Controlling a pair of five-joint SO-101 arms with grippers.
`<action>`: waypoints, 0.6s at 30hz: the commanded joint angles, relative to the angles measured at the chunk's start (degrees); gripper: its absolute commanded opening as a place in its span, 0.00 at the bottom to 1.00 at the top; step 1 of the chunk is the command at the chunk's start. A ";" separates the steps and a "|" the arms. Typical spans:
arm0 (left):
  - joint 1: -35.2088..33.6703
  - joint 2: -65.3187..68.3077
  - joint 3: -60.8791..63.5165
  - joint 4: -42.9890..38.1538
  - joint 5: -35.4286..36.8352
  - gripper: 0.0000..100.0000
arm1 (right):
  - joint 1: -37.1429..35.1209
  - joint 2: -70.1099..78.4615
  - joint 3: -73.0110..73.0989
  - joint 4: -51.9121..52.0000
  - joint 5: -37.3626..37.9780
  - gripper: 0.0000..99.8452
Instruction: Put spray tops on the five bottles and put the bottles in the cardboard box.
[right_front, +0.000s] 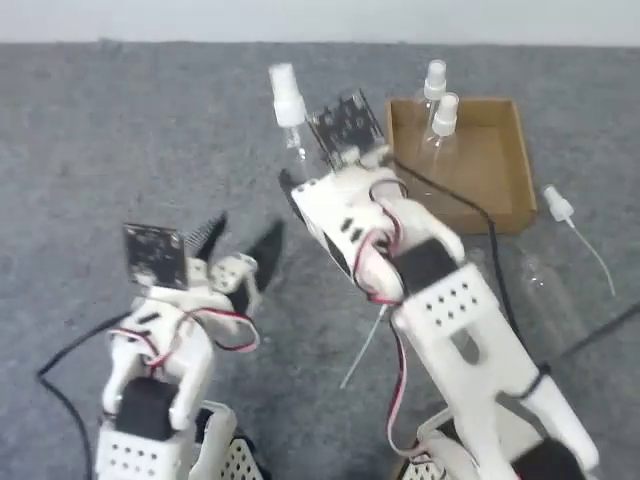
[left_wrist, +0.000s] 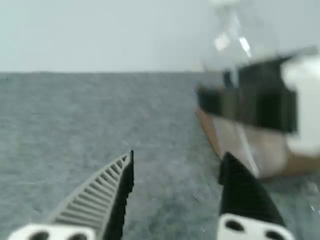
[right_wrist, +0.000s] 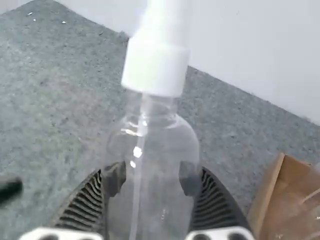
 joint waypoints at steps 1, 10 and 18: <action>6.24 -8.70 4.53 -0.88 -0.70 0.31 | 0.31 3.56 -11.87 4.35 -1.41 0.01; 8.35 -10.99 4.88 -0.70 -0.53 0.31 | -6.29 7.78 -21.45 20.18 -1.23 0.01; 8.00 -10.99 7.52 -3.96 -0.70 0.31 | -7.69 1.80 -21.89 25.80 -0.88 0.01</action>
